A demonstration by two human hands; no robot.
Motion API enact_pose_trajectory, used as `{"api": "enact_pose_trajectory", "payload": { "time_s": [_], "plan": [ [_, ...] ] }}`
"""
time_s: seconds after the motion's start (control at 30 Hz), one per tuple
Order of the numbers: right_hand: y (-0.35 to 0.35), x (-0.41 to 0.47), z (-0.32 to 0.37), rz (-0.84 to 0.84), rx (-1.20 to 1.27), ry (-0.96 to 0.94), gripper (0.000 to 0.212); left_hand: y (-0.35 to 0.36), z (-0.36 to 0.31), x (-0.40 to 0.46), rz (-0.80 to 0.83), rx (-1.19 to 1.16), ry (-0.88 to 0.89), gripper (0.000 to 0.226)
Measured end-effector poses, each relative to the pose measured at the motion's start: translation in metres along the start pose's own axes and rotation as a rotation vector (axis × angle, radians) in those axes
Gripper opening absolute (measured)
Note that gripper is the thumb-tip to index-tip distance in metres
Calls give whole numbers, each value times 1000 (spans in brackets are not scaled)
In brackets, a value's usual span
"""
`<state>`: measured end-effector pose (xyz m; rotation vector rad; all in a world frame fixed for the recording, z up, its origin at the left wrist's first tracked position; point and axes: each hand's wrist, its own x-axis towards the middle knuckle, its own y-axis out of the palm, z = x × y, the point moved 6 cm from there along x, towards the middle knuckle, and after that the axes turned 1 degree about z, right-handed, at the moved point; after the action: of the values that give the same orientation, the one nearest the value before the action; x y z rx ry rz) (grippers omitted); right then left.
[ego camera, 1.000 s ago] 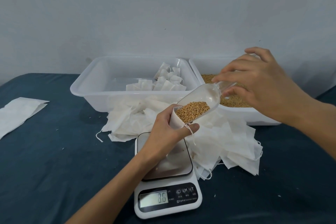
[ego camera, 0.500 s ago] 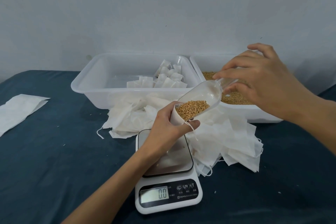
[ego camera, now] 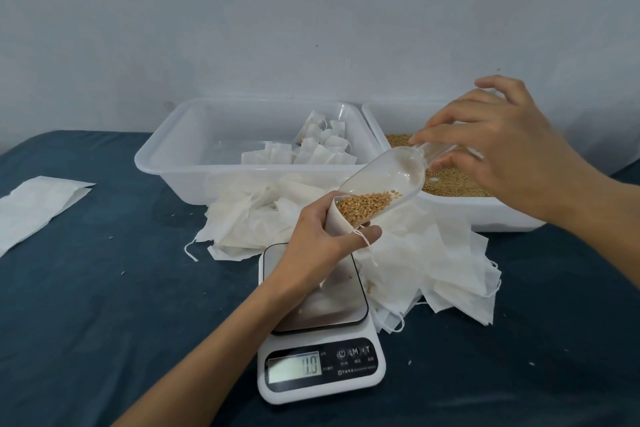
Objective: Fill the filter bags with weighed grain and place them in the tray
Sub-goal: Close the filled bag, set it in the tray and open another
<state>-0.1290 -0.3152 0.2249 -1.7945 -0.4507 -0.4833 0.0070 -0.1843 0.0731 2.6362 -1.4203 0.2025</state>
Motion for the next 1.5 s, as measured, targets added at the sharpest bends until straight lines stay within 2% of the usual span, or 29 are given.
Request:
{"api": "enact_pose_trajectory", "payload": {
  "time_s": [0.27, 0.4, 1.07, 1.23, 1.5],
  "plan": [
    [1, -1, 1, -13, -7, -5, 26, 0, -1, 0, -15, 5, 5, 30],
    [1, -1, 2, -23, -14, -24, 23, -1, -2, 0, -14, -4, 1, 36],
    [0, 0, 4, -32, -35, -26, 24, -2, -1, 1, -35, -6, -24, 32],
    [-1, 2, 6, -26, -44, -33, 26, -3, -4, 0, -54, -3, -22, 38],
    [-3, 2, 8, -38, -65, -53, 22, -3, -1, 0, -48, -68, -95, 27]
  ]
}}
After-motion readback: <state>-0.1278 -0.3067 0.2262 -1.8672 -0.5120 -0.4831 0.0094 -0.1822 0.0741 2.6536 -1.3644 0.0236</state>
